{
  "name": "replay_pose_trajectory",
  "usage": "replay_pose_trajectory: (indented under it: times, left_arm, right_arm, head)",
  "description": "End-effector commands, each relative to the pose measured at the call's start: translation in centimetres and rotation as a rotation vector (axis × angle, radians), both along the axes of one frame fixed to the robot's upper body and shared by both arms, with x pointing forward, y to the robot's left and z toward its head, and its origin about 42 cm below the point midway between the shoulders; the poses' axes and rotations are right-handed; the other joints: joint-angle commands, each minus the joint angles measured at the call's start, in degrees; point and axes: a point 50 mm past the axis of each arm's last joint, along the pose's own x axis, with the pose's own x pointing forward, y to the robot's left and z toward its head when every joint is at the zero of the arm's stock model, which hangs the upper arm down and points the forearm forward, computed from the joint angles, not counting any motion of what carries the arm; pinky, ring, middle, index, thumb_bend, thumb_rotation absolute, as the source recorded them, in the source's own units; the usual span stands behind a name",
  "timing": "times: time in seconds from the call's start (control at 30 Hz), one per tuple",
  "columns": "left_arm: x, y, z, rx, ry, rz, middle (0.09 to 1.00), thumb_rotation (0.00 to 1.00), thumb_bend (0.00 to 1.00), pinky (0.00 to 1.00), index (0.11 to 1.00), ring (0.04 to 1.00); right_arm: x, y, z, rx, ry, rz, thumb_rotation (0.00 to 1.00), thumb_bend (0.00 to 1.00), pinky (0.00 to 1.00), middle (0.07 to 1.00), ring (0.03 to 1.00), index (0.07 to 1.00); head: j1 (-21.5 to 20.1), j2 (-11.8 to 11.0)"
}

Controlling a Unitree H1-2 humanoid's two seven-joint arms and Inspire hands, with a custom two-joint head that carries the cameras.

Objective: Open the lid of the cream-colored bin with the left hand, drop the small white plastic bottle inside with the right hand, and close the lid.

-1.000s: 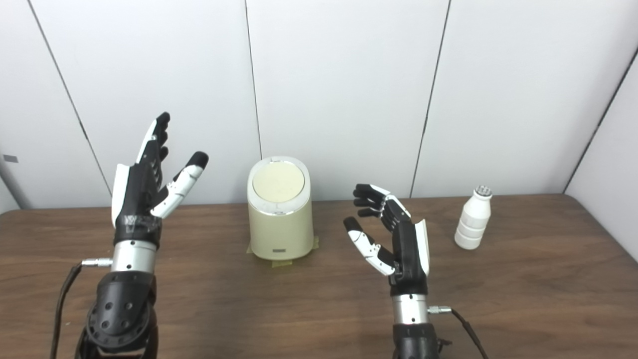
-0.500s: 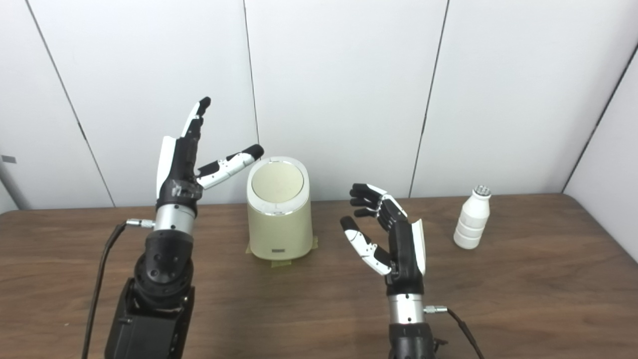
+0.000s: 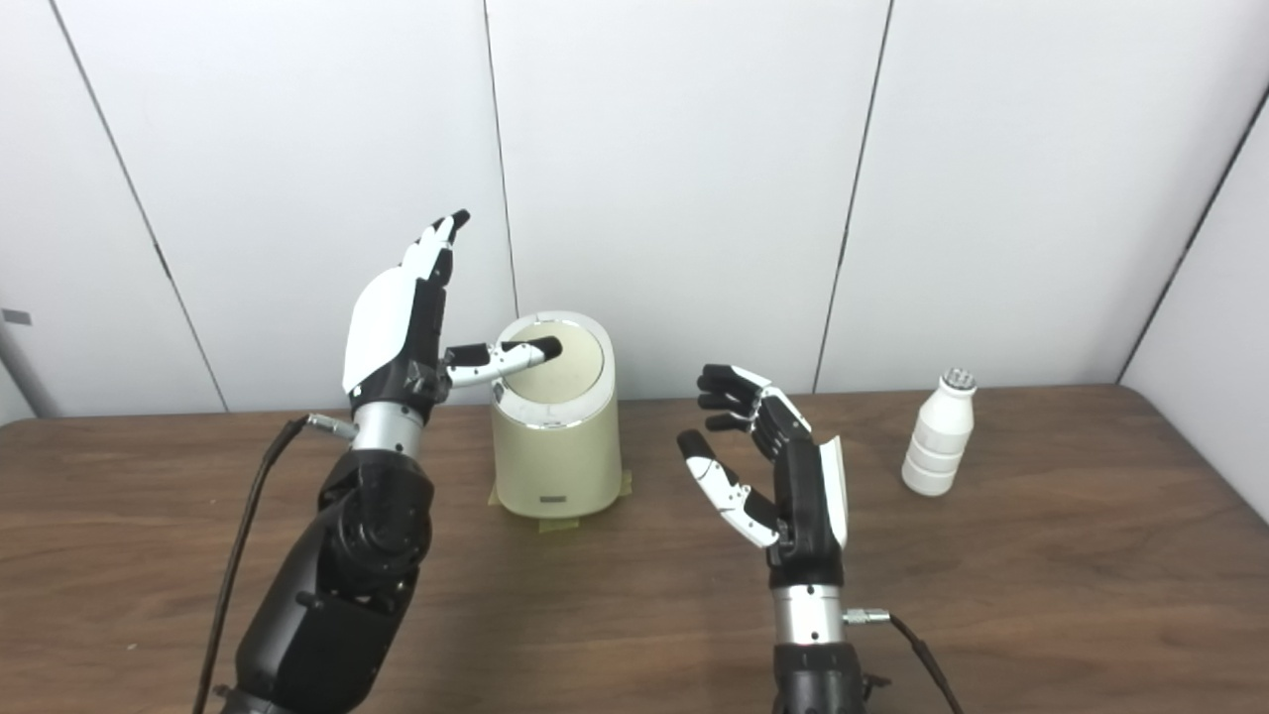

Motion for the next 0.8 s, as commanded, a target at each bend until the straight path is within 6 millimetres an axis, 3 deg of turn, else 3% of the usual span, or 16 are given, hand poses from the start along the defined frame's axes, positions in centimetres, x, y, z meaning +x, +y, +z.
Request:
replay_pose_trajectory:
  times: [0.0, 0.53, 0.77]
  left_arm:
    - [0.8, -0.8, 3.3, 0.022, -0.126, -0.012, 1.000, 0.32, 0.90, 1.00, 1.000, 1.000]
    - [3.9, -0.8, 3.2, 0.088, -0.074, 0.047, 1.000, 0.44, 0.82, 1.00, 1.000, 1.000]
    - [4.7, -0.9, 3.0, 0.101, -0.059, 0.056, 1.000, 0.46, 0.86, 1.00, 1.000, 1.000]
  right_arm:
    - [0.7, 0.3, 2.3, 0.014, -0.093, 0.019, 0.41, 0.29, 0.58, 0.699, 0.670, 0.689]
    - [0.3, 1.0, 2.5, 0.030, -0.089, 0.034, 0.38, 0.30, 0.57, 0.695, 0.665, 0.682]
    - [0.3, 1.2, 2.6, 0.022, -0.096, 0.034, 0.40, 0.30, 0.57, 0.693, 0.663, 0.677]
  head:
    - [0.1, 0.0]
    - [-0.3, 0.1]
    - [-0.4, 0.1]
